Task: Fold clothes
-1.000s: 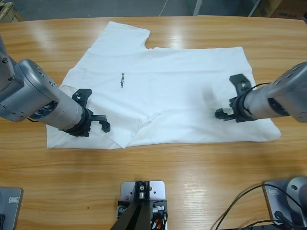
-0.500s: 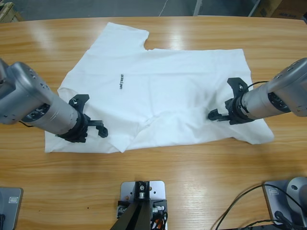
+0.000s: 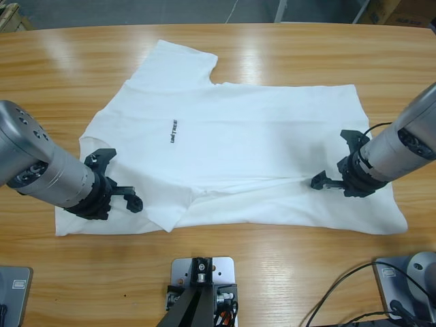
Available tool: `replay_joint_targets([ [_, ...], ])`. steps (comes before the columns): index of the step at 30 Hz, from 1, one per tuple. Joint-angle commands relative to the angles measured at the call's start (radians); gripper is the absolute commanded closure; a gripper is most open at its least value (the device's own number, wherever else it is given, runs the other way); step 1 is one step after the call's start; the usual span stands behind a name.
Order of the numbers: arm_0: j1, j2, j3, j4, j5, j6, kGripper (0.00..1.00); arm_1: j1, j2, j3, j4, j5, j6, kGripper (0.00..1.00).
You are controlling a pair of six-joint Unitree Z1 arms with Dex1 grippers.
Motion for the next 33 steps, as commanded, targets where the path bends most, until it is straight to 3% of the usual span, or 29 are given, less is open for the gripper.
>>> replay_joint_targets([
  [1,-0.048,0.056,0.092,0.046,-0.062,0.001,0.050,0.124,0.075,0.066,0.068,0.017,0.057,0.000],
  [7,-0.088,0.045,0.093,0.061,-0.080,-0.001,0.050,0.194,0.040,0.062,0.128,0.021,0.113,0.000],
  [17,-0.098,-0.002,0.110,0.077,-0.069,-0.013,0.045,0.200,0.015,0.037,0.177,-0.003,0.105,0.000],
  [25,-0.090,-0.179,-0.055,0.079,0.149,0.003,0.000,0.216,-0.105,-0.355,0.510,-0.174,-0.174,0.000],
  [28,0.018,-0.201,-0.103,0.075,0.158,0.088,0.003,0.147,-0.154,-0.476,0.544,-0.165,-0.350,0.000],
  [31,0.204,-0.179,-0.118,0.020,0.091,0.228,0.148,-0.057,-0.150,-0.482,0.502,-0.088,-0.451,0.000],
  [33,0.348,-0.140,-0.163,0.008,-0.012,0.355,0.179,-0.216,-0.130,-0.453,0.416,0.011,-0.533,0.000],
])
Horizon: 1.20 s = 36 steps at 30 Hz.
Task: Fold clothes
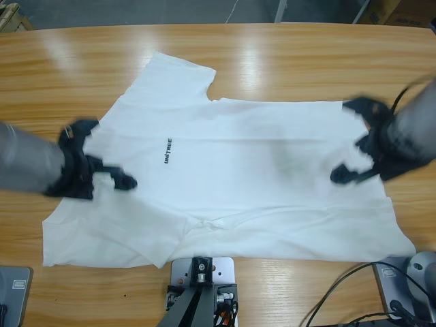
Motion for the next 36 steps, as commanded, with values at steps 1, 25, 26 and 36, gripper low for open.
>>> replay_joint_targets([
  [1,0.422,0.065,-0.108,-0.051,-0.192,0.355,0.179,-0.449,0.008,-0.007,-0.113,0.207,-0.271,0.000],
  [25,0.663,0.883,-1.488,0.565,-0.410,0.548,0.257,-0.751,0.297,-0.081,-0.334,0.494,-0.347,0.032],
  [26,0.661,0.910,-1.528,0.586,-0.410,0.523,0.257,-0.751,0.303,-0.081,-0.336,0.482,-0.346,0.034],
  [36,0.634,1.145,-1.899,0.751,-0.372,0.356,0.165,-0.758,0.340,-0.076,-0.360,0.465,-0.346,0.039],
])
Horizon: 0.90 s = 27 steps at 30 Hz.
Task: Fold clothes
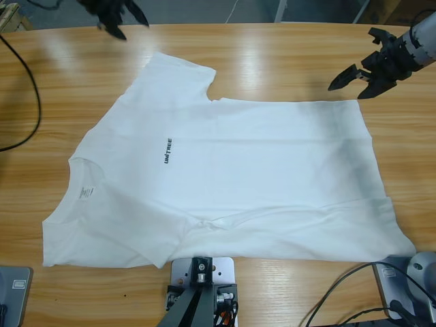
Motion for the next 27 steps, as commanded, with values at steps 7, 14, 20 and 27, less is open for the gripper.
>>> replay_joint_targets([
  [7,-0.024,0.314,-0.499,0.130,-0.002,-0.142,0.170,-0.018,0.087,0.026,-0.040,-0.014,-0.012,0.041],
  [14,-0.024,0.370,-0.597,0.043,-0.085,-0.206,0.165,-0.018,0.092,0.048,-0.060,-0.015,-0.012,0.041],
  [20,-0.024,0.376,-0.605,-0.018,-0.042,-0.200,0.165,-0.018,0.098,0.065,-0.083,-0.016,-0.012,0.041],
  [27,-0.025,0.388,-0.606,-0.066,-0.025,-0.202,0.184,-0.024,0.112,0.067,-0.091,-0.022,-0.012,0.046],
])
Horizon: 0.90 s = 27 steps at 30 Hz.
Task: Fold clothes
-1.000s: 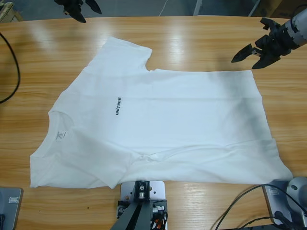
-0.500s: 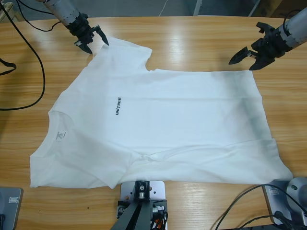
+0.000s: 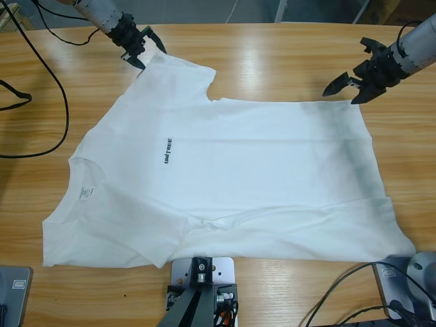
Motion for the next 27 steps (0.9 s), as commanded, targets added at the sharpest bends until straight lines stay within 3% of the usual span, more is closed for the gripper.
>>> replay_joint_targets([
  [1,-0.010,0.225,-0.537,-0.031,0.035,-0.008,0.244,-0.017,0.064,0.025,-0.016,-0.024,-0.012,0.046],
  [3,-0.013,0.219,-0.535,-0.017,0.033,-0.001,0.421,-0.018,0.064,0.024,-0.016,-0.025,-0.012,0.050],
  [6,-0.015,0.215,-0.535,0.028,0.037,0.070,0.798,-0.020,0.059,0.027,-0.015,-0.028,-0.012,0.048],
  [10,-0.027,0.216,-0.535,0.097,0.043,0.152,0.840,-0.021,0.057,0.029,-0.016,-0.029,-0.011,0.046],
  [12,-0.035,0.215,-0.535,0.108,0.044,0.194,1.000,-0.021,0.056,0.029,-0.016,-0.028,-0.011,0.048],
  [19,-0.043,0.217,-0.535,0.128,0.107,0.212,1.000,-0.025,0.055,0.032,-0.018,-0.029,-0.009,0.050],
  [27,-0.046,0.227,-0.535,0.116,0.059,0.180,1.000,-0.026,0.058,0.032,-0.023,-0.029,-0.009,0.050],
])
